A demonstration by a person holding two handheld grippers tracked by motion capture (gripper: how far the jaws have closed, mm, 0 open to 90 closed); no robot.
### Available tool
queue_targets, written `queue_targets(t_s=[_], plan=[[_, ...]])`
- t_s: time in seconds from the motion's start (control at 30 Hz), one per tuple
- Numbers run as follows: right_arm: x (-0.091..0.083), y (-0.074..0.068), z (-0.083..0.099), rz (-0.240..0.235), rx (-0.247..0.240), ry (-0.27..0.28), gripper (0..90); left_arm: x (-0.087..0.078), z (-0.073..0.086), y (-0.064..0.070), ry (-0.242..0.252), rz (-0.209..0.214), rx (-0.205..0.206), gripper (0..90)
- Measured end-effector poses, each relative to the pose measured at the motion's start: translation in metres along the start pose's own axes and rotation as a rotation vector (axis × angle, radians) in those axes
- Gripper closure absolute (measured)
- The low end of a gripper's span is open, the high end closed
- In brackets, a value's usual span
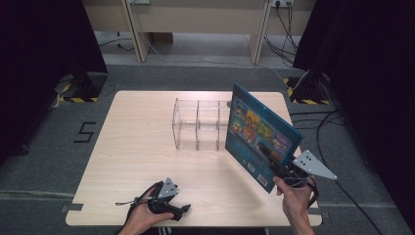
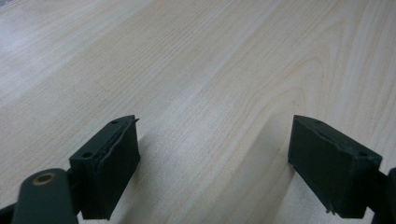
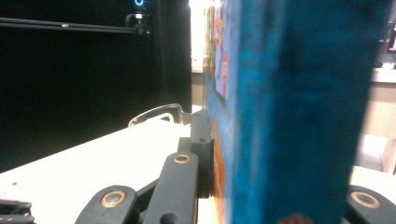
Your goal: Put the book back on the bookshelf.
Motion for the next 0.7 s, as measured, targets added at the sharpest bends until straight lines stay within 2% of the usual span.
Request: queue_targets(t_s=[0.4,0.7], plan=[[0.026,0.018,0.008,0.072,-0.002,0.005,82.4,0.000,0.000,0.000,-0.007,-0.006,0.013,15.7],[0.049,0.021,0.013,0.125,0.009,0.016,82.4,0.001,0.000,0.001,-0.008,0.000,0.016,15.7]])
Point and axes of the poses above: each handheld gripper's, and its own axes: x roughly forward along the jaws, z roughly out of its underside, y roughly to its right, the point moved 8 cm from there along x, roughly forward along the jaws, and after that the axes turned 11 degrees about y, right-handed, at the moved point
